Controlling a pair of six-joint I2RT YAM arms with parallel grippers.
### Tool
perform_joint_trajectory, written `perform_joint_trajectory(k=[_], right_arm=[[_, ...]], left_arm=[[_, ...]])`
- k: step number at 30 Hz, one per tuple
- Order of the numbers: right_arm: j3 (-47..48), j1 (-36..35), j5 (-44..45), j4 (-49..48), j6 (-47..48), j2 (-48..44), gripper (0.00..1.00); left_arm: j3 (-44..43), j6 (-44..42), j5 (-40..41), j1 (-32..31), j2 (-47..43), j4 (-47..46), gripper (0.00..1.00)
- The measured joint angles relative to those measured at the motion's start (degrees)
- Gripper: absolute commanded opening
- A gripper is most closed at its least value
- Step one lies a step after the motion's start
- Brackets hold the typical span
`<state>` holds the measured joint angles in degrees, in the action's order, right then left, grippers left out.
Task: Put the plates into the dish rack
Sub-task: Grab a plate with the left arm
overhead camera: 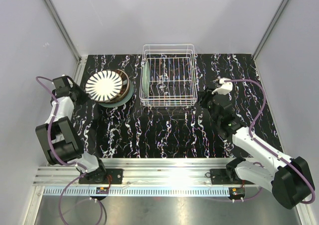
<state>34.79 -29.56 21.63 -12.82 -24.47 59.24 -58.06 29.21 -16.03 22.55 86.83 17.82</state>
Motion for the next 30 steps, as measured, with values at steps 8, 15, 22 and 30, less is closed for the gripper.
perform_joint_trajectory(k=[8, 15, 22, 30], right_arm=[[0.07, 0.04, -2.03, 0.26, -0.52, -0.13, 0.48], [5.77, 0.17, -10.95, 0.83, 5.29, 2.49, 0.55], [17.79, -0.92, -24.94, 0.2, 13.79, 9.64, 0.67], [36.39, -16.35, -26.88, 2.25, 30.62, 26.18, 0.71]], left_arm=[[0.0, 0.0, 0.02, 0.07, -0.79, 0.09, 0.0], [0.0, -0.09, -0.04, 0.07, -4.44, 0.13, 0.0], [0.0, -0.22, -0.2, 0.04, -7.02, 0.7, 0.0], [0.0, -0.13, -0.07, 0.07, -7.5, 2.03, 0.0]])
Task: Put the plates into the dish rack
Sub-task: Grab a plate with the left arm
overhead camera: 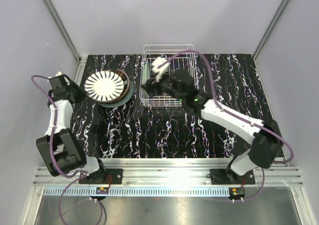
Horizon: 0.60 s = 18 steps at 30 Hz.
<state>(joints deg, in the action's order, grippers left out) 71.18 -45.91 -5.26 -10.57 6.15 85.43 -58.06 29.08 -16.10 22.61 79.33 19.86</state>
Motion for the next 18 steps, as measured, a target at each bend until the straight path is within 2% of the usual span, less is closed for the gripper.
perform_joint_trajectory(k=[4, 8, 18], right_arm=[[9.38, -6.6, 1.68, 1.9, 9.97, 10.29, 0.73], [17.9, -10.1, 3.69, 5.29, 17.05, 20.06, 0.75], [29.07, -14.73, 7.58, 8.44, 26.53, 35.6, 0.77]], left_arm=[[0.0, 0.24, 0.0, 0.0, -0.33, 0.31, 0.0], [-0.11, 0.74, 0.68, -0.02, -0.7, 1.51, 0.0], [-0.5, 1.66, 2.64, -0.07, -3.32, 4.66, 0.0]])
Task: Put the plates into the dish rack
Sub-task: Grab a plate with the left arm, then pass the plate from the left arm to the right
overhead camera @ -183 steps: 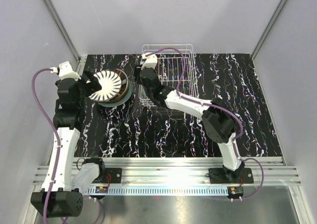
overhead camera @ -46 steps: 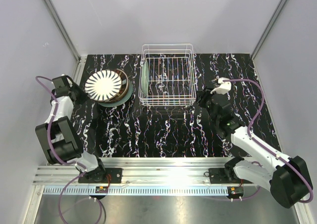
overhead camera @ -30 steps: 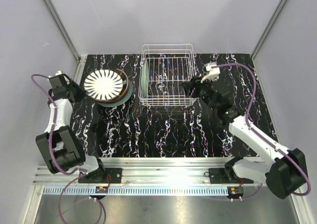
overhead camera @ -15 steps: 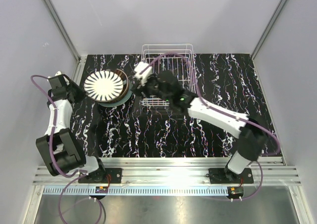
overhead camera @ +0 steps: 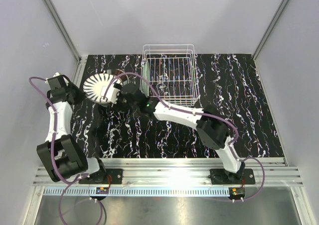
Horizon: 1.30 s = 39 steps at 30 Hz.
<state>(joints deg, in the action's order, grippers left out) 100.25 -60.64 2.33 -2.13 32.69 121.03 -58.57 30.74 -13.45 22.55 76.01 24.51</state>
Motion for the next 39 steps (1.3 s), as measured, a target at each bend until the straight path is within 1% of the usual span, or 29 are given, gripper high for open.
perform_joint_trajectory(k=[8, 17, 23, 32, 33, 36, 37, 39], right_arm=[[7.58, -1.6, 1.66, 0.39, 3.41, 6.84, 0.78], [15.87, -1.66, 1.55, 0.87, 4.63, 13.18, 0.79], [18.75, -1.66, 1.79, 0.46, 5.22, 16.72, 0.79], [22.99, -1.68, 6.78, -2.8, 6.75, 21.7, 0.79], [23.39, -1.68, 7.17, -3.04, 6.97, 22.14, 0.79], [23.96, -1.73, 7.69, -3.98, 7.48, 22.84, 0.73], [24.06, -1.75, 7.76, -4.48, 7.72, 23.08, 0.69], [24.11, -1.9, 8.13, -5.55, 8.35, 23.47, 0.66]], left_arm=[[-0.57, 0.92, -0.09, -0.04, -0.61, 0.48, 0.0], [-0.83, 2.14, -0.94, -0.04, -0.59, 1.46, 0.0], [-1.14, 2.36, -1.79, -0.04, -0.59, 1.79, 0.0], [-1.14, 3.34, -2.27, -0.04, -0.68, 1.92, 0.0], [-1.14, 3.45, -2.4, -0.04, -0.74, 1.92, 0.0], [-1.14, 3.78, -2.67, -0.04, -1.03, 1.84, 0.0], [-1.14, 3.89, -2.8, -0.04, -1.18, 1.64, 0.0], [-1.14, 4.09, -3.06, -0.04, -1.42, 1.38, 0.0]])
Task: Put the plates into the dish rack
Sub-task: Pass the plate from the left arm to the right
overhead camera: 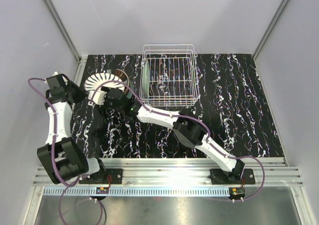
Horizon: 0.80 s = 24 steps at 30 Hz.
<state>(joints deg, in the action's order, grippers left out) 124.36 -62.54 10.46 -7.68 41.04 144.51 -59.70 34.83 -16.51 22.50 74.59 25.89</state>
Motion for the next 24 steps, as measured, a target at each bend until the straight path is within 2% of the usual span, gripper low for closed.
perform_joint_trajectory(k=[13, 16, 19, 22, 24], right_arm=[[0.0, -0.98, 1.05, -4.31, 7.32, 1.11, 0.34], [0.0, -1.07, 1.22, -5.57, 9.55, 1.36, 0.24], [0.0, -1.31, 1.92, -6.91, 12.92, 1.6, 0.07], [0.0, -1.4, 2.16, -8.37, 12.63, 1.62, 0.04], [0.0, -1.42, 2.16, -8.63, 12.37, 1.62, 0.04]], left_arm=[[-0.07, 1.25, -0.94, 0.0, -0.92, -1.97, 0.0], [-0.07, 1.49, -0.94, 0.02, -1.16, -2.51, 0.08], [-0.31, 1.73, -1.36, 0.09, -1.51, -3.37, 0.16], [-0.44, 1.38, -1.73, 0.11, -2.56, -3.72, 0.18], [-0.44, 1.09, -1.75, 0.11, -2.82, -3.67, 0.23]])
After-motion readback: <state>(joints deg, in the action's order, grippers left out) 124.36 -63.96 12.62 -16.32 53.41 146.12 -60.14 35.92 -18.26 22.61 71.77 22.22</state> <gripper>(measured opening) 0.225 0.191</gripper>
